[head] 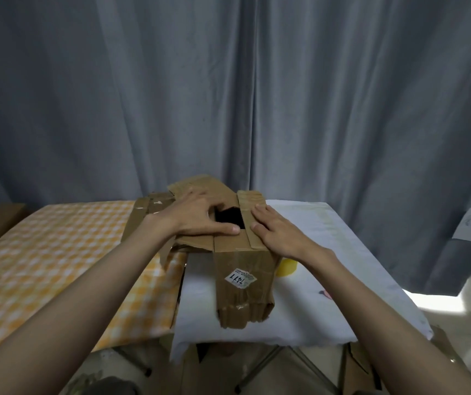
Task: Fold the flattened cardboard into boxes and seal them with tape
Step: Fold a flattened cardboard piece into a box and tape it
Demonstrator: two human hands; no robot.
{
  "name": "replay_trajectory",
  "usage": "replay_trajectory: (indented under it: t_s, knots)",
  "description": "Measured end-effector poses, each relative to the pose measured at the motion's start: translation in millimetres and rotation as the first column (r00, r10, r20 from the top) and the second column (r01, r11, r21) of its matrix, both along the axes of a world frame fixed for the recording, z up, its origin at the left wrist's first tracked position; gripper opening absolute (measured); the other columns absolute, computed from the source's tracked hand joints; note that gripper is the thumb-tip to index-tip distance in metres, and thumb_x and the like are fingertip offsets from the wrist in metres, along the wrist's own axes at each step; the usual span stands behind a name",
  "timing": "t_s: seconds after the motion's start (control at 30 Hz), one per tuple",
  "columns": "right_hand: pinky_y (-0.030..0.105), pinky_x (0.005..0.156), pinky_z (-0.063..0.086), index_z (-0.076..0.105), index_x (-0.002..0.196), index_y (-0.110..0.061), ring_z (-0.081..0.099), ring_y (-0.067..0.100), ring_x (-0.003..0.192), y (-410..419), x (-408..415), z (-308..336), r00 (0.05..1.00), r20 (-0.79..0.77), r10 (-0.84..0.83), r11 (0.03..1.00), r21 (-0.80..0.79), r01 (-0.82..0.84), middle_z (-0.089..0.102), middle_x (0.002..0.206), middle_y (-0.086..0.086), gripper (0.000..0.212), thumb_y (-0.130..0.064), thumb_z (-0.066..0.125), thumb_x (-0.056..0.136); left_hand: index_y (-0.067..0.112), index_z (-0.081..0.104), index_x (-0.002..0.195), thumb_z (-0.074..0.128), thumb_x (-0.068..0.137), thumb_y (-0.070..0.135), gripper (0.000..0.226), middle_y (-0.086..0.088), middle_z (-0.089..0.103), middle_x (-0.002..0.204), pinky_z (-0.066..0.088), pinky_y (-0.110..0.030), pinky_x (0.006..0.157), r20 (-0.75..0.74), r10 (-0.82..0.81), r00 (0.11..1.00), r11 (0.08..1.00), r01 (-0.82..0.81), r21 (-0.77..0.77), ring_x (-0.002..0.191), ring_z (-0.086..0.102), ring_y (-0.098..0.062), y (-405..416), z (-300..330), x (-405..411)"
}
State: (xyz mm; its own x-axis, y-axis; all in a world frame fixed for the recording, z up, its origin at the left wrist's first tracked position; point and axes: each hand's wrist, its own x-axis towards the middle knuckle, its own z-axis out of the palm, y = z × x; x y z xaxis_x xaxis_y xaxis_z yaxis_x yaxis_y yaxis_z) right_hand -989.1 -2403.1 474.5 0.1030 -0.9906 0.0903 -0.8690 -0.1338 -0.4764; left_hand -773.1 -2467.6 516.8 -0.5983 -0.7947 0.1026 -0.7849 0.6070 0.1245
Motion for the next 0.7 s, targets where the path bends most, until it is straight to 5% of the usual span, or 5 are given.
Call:
replay_trajectory:
  t_s: [0.13,0.27,0.37,0.5,0.7]
  knots:
    - [0.031,0.123,0.004,0.022,0.158,-0.018,0.003,0.014,0.153,2.0,-1.9,0.5,1.0,0.01,0.004,1.0,0.008,-0.004,0.012,0.166,-0.003,0.057,-0.039,0.033,0.107,0.016,0.021,0.157,0.043,0.093,0.067,0.085,-0.003,0.019,0.164,0.016,-0.041,0.121,-0.53,0.337,0.778,0.939,-0.239,0.245,0.151,0.015,-0.025,1.8,2.6,10.0]
    - [0.032,0.122,0.005,0.021,0.158,-0.018,0.003,0.014,0.153,3.3,1.3,1.1,0.999,0.034,-0.001,1.0,0.005,0.001,0.011,0.166,-0.003,0.057,-0.04,0.033,0.107,0.021,0.047,0.142,0.028,0.1,0.059,0.06,-0.001,0.048,0.149,0.029,-0.043,0.118,-0.741,0.36,0.567,0.926,-0.12,0.358,0.139,0.042,-0.019,-2.0,6.4,10.1]
    - [0.032,0.122,0.006,0.022,0.158,-0.019,0.004,0.014,0.153,5.4,2.4,2.0,0.999,0.048,-0.003,1.0,0.003,0.003,0.012,0.166,-0.003,0.056,-0.039,0.034,0.107,0.022,0.059,0.127,0.029,0.104,0.047,0.044,0.002,0.054,0.141,0.029,-0.032,0.114,-0.682,0.225,0.696,0.963,-0.051,0.266,0.132,0.046,-0.014,5.0,7.3,-7.5]
    - [0.029,0.121,0.004,0.024,0.157,-0.019,0.004,0.012,0.153,9.1,1.6,3.7,0.994,0.11,-0.024,1.0,0.007,0.023,0.013,0.166,-0.004,0.056,-0.037,0.038,0.106,0.016,0.059,0.136,0.041,0.106,0.03,0.039,-0.003,0.054,0.144,0.031,-0.03,0.112,-0.319,0.043,0.947,0.985,0.013,0.171,0.135,0.045,-0.021,16.1,-3.3,-29.5]
    - [0.028,0.118,0.014,0.021,0.157,-0.022,0.017,0.014,0.15,26.1,2.8,6.7,0.897,0.426,-0.114,0.993,0.064,0.095,0.014,0.165,-0.005,0.06,-0.033,0.047,0.104,0.02,0.021,0.157,0.049,0.098,0.052,0.073,0.004,0.008,0.166,0.016,-0.035,0.12,-0.325,0.178,0.929,0.964,-0.098,0.247,0.151,0.016,-0.019,25.9,-23.7,-31.2]
